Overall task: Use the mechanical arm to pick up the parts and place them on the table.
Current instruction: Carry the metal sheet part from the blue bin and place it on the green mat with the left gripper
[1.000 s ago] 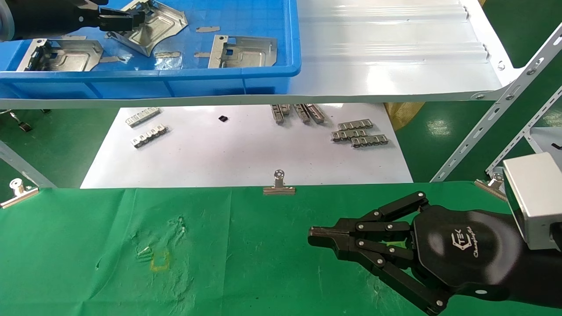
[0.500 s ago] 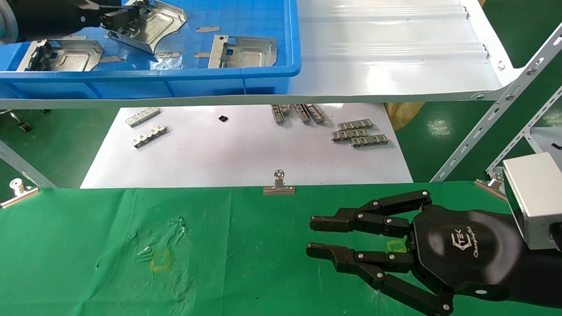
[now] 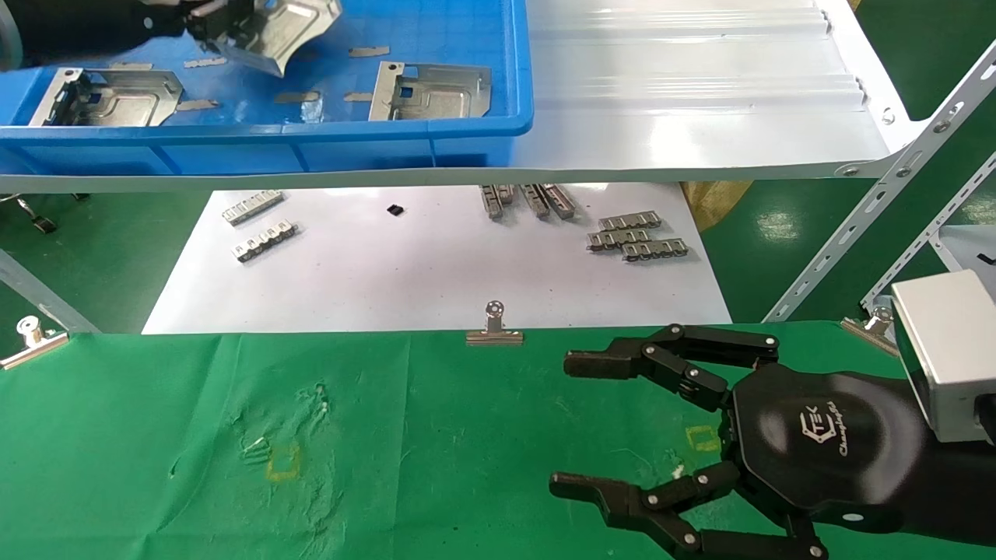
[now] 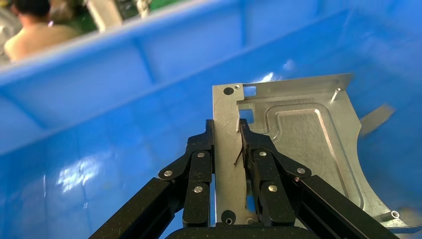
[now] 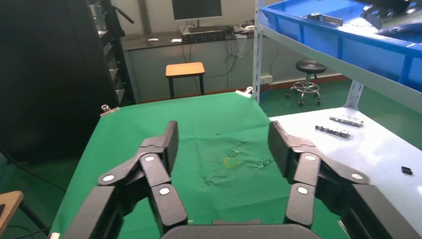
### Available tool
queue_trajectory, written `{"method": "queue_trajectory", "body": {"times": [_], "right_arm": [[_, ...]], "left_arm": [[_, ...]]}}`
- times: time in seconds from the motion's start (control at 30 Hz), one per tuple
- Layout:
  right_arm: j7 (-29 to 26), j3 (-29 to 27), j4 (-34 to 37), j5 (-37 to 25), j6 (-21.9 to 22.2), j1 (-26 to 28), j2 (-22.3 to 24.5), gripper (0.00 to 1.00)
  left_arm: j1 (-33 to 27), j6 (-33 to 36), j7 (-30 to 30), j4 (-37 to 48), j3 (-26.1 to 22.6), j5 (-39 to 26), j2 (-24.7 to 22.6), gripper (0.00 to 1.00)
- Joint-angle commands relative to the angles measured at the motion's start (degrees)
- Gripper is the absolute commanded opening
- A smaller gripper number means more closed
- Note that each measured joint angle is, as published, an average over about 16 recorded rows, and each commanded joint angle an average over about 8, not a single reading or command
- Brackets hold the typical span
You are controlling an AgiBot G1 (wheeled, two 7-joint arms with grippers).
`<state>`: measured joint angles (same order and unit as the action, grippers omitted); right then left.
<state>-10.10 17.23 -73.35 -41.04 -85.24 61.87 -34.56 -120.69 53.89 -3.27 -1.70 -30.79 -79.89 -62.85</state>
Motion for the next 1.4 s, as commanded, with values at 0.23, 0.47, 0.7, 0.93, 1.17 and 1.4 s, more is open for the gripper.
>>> {"method": "queue_trajectory", "body": {"times": [0.23,0.47,0.7,0.93,1.17,1.4], "right_arm": [[0.01,0.02,0.00,0.02,0.01,0.01,0.01,1.00],[0.02,0.04,0.00,0.03,0.02,0.01,0.02,1.00],[0.03,0.06,0.00,0.04,0.03,0.01,0.02,1.00],[0.04,0.08,0.00,0.06,0.03,0.02,0.03,1.00],[0.05,0.10,0.00,0.07,0.04,0.02,0.04,1.00],[0.06,0.12,0.00,0.08,0.05,0.03,0.05,1.00]], "left_arm": [[-1.31,11.90,2.54,-2.19,1.43,2.34,2.22,0.00],[-1.27,27.43,5.76,-3.88,2.44,4.46,4.04,0.00],[-0.26,37.53,7.88,-6.57,2.48,6.55,5.02,0.00],[3.80,38.28,5.98,-16.83,-0.09,11.64,7.47,0.00],[9.26,38.07,1.93,-32.13,-5.67,20.86,13.20,0.00],[11.20,37.74,5.35,-42.00,-12.32,26.31,18.65,0.00]]}}
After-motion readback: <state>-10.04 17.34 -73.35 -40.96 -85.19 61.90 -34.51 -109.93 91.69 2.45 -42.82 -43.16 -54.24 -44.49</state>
